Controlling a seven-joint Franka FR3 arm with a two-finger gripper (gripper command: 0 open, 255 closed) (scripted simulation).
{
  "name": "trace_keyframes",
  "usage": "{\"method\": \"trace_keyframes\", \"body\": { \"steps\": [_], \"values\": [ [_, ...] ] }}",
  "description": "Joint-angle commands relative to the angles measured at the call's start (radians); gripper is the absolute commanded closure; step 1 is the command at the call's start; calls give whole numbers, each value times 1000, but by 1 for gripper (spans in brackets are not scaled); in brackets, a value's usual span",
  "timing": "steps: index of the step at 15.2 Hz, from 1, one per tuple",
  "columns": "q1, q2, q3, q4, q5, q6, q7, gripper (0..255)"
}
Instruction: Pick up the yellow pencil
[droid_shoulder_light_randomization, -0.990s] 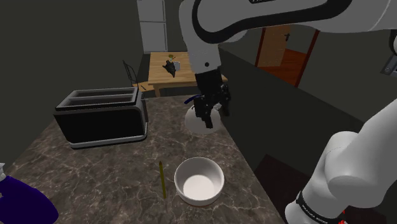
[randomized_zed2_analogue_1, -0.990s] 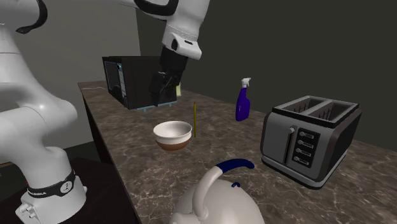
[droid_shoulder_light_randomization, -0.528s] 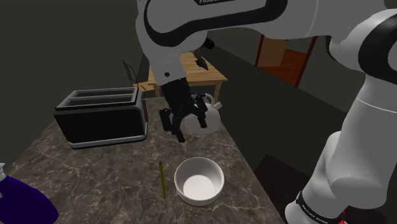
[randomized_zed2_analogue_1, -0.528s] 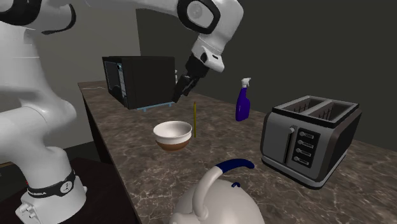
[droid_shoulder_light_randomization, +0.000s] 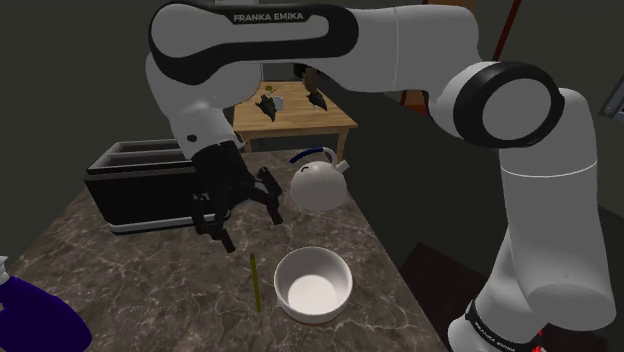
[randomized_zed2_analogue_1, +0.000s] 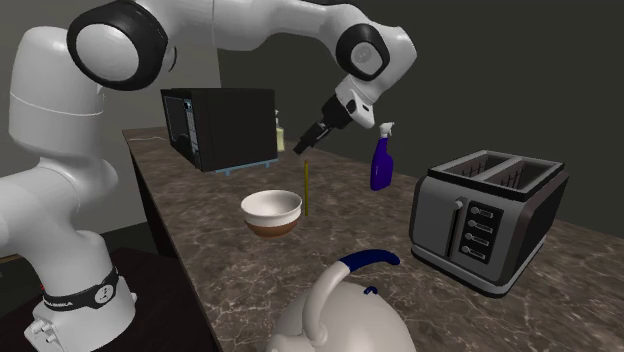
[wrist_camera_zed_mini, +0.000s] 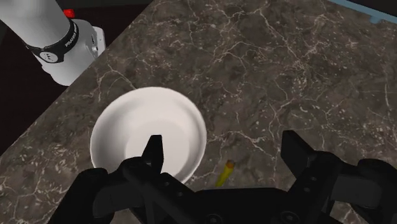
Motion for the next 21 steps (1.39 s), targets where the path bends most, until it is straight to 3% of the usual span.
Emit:
{"method": "trace_keyframes", "body": {
  "steps": [1, 9, 10, 21],
  "values": [
    [15, 44, 4, 38, 8, -5, 23, 0],
    [14, 43, -2, -48, -5, 73, -14, 0],
    [15, 45, -2, -42, -5, 70, -12, 255],
    [14, 42, 0, -23, -1, 49, -3, 255]
  ]
}}
